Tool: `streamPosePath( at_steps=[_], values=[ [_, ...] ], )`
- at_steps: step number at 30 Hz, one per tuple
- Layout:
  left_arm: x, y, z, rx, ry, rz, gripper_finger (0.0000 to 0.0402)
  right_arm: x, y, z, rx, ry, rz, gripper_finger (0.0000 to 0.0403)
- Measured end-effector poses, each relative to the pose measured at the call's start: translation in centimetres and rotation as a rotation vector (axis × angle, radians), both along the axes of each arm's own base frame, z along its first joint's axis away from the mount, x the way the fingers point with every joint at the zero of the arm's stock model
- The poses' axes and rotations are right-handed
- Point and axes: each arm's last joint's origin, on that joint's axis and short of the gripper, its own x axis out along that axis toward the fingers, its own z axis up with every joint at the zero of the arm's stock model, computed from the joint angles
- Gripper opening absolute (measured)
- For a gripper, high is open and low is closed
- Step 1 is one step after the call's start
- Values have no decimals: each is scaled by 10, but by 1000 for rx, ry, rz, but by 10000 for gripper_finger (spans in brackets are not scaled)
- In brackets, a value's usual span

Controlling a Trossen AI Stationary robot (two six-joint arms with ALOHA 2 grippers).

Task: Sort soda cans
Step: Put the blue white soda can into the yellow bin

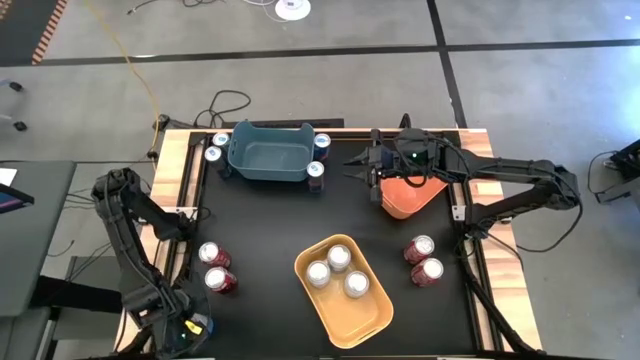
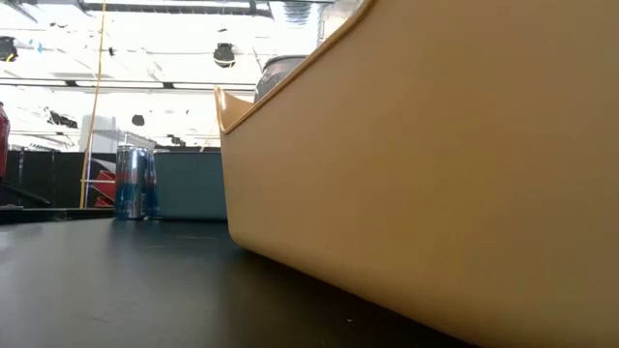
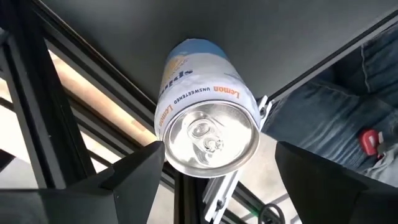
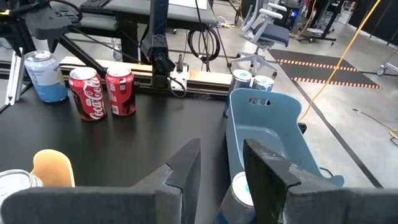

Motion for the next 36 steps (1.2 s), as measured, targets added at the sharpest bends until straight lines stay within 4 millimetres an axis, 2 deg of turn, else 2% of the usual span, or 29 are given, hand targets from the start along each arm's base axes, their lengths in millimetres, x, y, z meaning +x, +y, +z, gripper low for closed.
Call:
streamPosePath(
  at_steps=[8, 16, 25, 36],
  values=[
    [1, 1, 0, 7, -3, 1, 285, -1, 0, -3, -12, 36, 7, 136],
    [7, 0, 1, 6, -82, 32, 285, -1, 0, -3, -14, 36, 8, 136],
    [9, 1, 0, 50, -159, -67, 285, -1, 0, -3, -15, 37, 8, 136],
    [24, 10, 0, 82, -200, -17, 291, 0, 2, -1, -37, 18, 21, 136]
  ],
)
